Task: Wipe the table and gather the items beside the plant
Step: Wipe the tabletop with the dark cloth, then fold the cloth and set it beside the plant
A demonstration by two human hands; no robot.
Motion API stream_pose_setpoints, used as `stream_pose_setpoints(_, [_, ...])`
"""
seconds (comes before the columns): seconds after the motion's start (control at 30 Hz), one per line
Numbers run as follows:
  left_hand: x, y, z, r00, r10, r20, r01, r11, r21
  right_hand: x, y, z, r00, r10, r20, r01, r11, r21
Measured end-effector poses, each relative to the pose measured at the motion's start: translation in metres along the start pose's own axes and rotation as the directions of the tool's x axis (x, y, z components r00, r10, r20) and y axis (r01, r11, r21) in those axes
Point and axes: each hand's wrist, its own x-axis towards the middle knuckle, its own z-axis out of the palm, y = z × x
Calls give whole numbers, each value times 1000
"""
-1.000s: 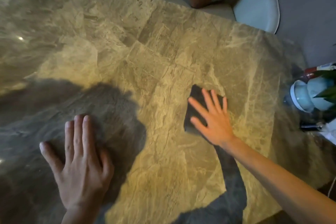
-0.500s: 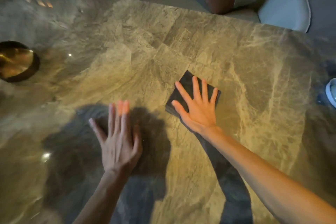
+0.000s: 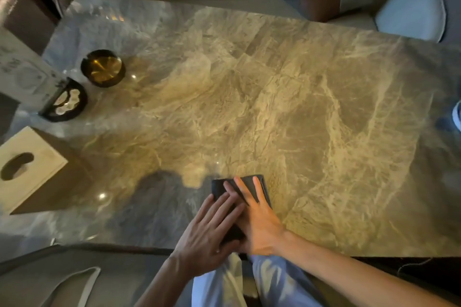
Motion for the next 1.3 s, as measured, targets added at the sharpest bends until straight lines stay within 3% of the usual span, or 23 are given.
stream_pose_setpoints(0.33, [-36, 18, -6, 987, 68, 143, -95, 976, 196, -29, -14, 9, 970, -197, 140, 214, 970, -112])
stream_pose_setpoints(0.43, [-38, 29, -6, 992, 86, 89, -99, 982, 163, -36, -14, 10, 944, -285, 167, 304, 948, -97])
stream_pose_setpoints(0.53, [-48, 34, -1, 993, 55, 102, -56, 998, 5, -47, -11, 6, 891, -389, 232, 400, 916, 0])
stream_pose_setpoints(0.63, [-66, 49, 5, 990, 39, 138, -5, 971, -237, -60, -8, 0, 851, -502, 155, 460, 854, 245])
stream_pose_setpoints(0.7, [-78, 66, 1, 986, -30, 164, 103, 883, -458, -70, -13, -14, 851, -497, 167, 375, 800, 469])
stream_pose_setpoints(0.73, [-82, 73, -4, 981, -84, 176, 170, 812, -559, -74, -18, -25, 871, -440, 219, 243, 773, 586])
stream_pose_setpoints(0.8, [-85, 70, -8, 963, -224, 150, 260, 621, -739, -80, -26, -45, 878, -293, 377, -112, 642, 759])
stream_pose_setpoints(0.83, [-86, 62, -14, 944, -268, 195, 309, 496, -812, -78, -27, -57, 856, -254, 450, -273, 516, 812])
stream_pose_setpoints(0.87, [-85, 54, -23, 918, -304, 256, 360, 364, -859, -76, -26, -66, 843, -242, 480, -388, 346, 855])
stream_pose_setpoints(0.9, [-83, 46, -38, 891, -333, 308, 408, 293, -864, -74, -23, -79, 822, -214, 528, -507, 149, 849])
stream_pose_setpoints(0.97, [-80, 26, -64, 854, -335, 397, 448, 89, -889, -76, -18, -104, 757, -164, 632, -653, -215, 726])
stream_pose_setpoints(1.0, [-74, 20, -81, 842, -327, 429, 452, -9, -892, -78, -16, -115, 754, -151, 639, -645, -352, 678])
stream_pose_setpoints(1.03, [-66, 16, -99, 839, -313, 446, 456, -43, -889, -80, -15, -130, 770, -134, 624, -603, -473, 642])
stream_pose_setpoints(1.13, [-41, 19, -159, 872, -281, 402, 395, -83, -915, -80, -13, -170, 859, -44, 510, -384, -714, 585])
stream_pose_setpoints(1.2, [-24, 25, -197, 869, -334, 366, 352, -102, -930, -81, -6, -194, 904, -22, 428, -262, -818, 512])
stream_pose_setpoints(1.3, [7, 31, -249, 895, -328, 301, 315, -13, -949, -86, 12, -223, 945, 73, 320, -118, -835, 538])
